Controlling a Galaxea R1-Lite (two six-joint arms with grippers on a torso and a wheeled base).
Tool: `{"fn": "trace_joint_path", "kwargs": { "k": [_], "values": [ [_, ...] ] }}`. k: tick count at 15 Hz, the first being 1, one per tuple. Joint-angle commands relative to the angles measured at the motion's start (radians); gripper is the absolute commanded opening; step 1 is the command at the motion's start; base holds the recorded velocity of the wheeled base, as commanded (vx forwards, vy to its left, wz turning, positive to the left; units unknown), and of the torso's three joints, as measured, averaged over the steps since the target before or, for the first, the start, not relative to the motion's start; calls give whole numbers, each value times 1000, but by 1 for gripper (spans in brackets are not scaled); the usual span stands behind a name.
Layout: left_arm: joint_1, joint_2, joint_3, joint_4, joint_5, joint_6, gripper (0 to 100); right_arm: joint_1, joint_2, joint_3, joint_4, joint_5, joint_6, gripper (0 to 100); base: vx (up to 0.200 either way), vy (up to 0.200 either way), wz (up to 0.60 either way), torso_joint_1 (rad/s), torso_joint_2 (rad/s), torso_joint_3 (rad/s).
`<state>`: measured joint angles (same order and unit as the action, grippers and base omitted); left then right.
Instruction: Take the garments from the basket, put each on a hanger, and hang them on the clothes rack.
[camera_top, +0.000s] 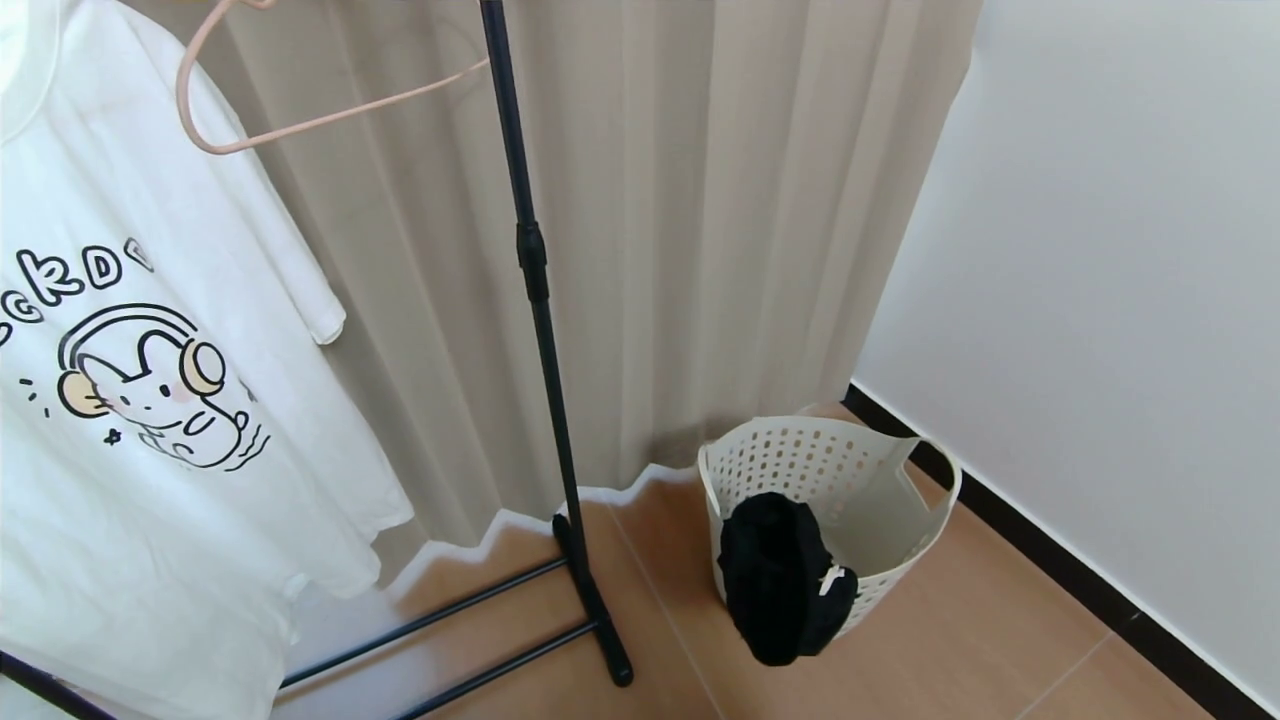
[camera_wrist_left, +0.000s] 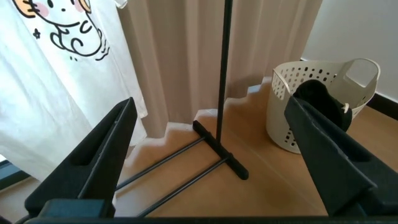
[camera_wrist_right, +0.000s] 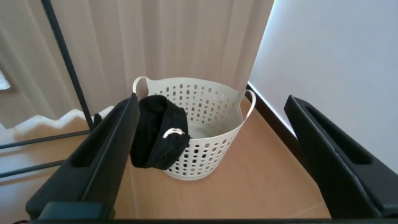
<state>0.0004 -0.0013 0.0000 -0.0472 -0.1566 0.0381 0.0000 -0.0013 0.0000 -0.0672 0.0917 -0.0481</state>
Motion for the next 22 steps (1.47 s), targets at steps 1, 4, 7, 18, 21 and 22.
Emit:
{"fn": "trace_joint_path", "kwargs": {
  "k": [1, 4, 7, 18, 21, 22],
  "values": [
    [1, 1, 0, 0, 0, 0, 100, 0, 1, 0, 0, 0, -1, 100, 0, 0, 0, 7, 2, -193],
    [1, 1, 0, 0, 0, 0, 100, 0, 1, 0, 0, 0, -1, 100, 0, 0, 0, 4, 2, -194],
    [0, 1, 0, 0, 0, 2, 100, 0, 1, 0, 0, 0, -1, 100, 0, 0, 0, 5, 4, -199],
    [0, 1, 0, 0, 0, 0, 100, 0, 1, 0, 0, 0, -1, 100, 0, 0, 0, 3, 4, -195],
    [0, 1, 0, 0, 0, 2, 100, 0, 1, 0, 0, 0, -1, 100, 0, 0, 0, 2, -4, -198],
    [0, 1, 0, 0, 0, 2, 100, 0, 1, 0, 0, 0, -1, 100, 0, 0, 0, -2, 2, -168]
  ]
}}
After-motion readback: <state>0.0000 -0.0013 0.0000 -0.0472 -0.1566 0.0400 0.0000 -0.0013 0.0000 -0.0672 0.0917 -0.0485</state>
